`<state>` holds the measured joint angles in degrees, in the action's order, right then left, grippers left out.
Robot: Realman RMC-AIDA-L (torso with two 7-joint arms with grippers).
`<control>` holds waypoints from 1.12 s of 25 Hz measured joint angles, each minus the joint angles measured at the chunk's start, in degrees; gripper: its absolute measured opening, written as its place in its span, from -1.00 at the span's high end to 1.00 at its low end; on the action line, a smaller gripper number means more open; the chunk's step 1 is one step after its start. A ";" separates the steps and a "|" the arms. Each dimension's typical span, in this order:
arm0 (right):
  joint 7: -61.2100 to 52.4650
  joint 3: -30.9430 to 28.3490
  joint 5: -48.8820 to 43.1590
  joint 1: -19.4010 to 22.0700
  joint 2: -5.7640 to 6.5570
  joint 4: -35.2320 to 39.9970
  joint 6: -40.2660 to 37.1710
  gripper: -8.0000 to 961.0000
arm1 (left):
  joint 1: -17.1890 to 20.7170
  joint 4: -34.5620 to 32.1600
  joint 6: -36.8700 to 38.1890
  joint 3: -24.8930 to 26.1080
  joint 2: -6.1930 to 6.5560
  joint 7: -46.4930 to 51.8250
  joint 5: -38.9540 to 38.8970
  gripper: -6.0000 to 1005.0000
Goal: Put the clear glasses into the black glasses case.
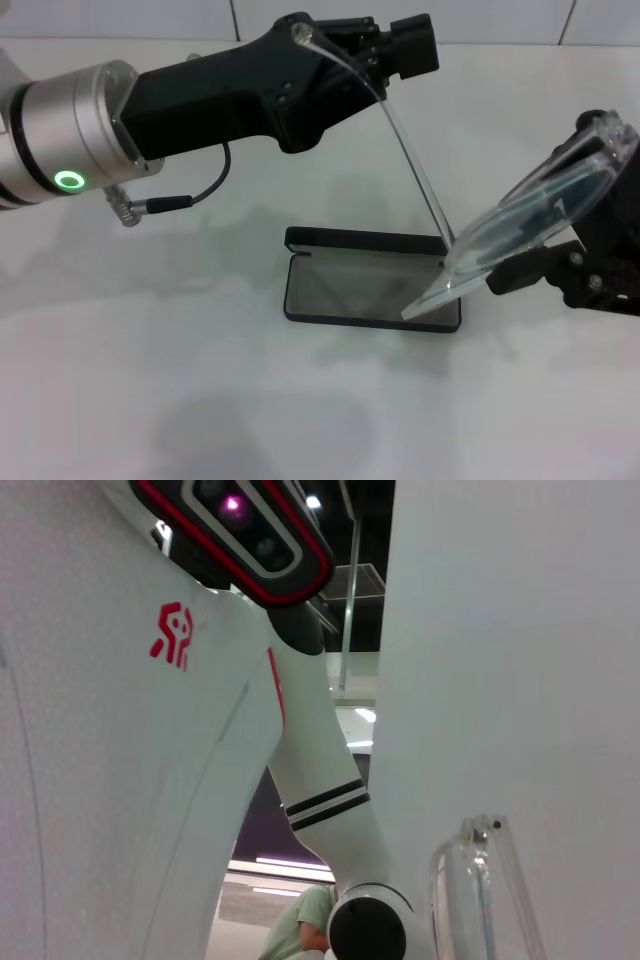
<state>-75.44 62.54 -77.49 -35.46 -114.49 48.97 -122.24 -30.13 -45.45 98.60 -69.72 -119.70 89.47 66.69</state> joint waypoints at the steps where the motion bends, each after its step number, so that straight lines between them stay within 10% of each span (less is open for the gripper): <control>1: 0.00 0.00 -0.03 0.06 -0.01 -0.01 0.18 0.78 | 0.00 0.01 0.60 0.00 -0.01 0.00 -0.03 0.79; 28: 1.43 0.43 -0.15 -2.05 -0.74 -3.00 1.04 0.78 | -1.42 2.11 1.53 -1.40 -0.19 -1.36 -3.72 0.79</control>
<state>-74.01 62.97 -77.64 -37.50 -115.22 45.97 -121.20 -31.55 -43.34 100.13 -71.11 -119.88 88.11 62.97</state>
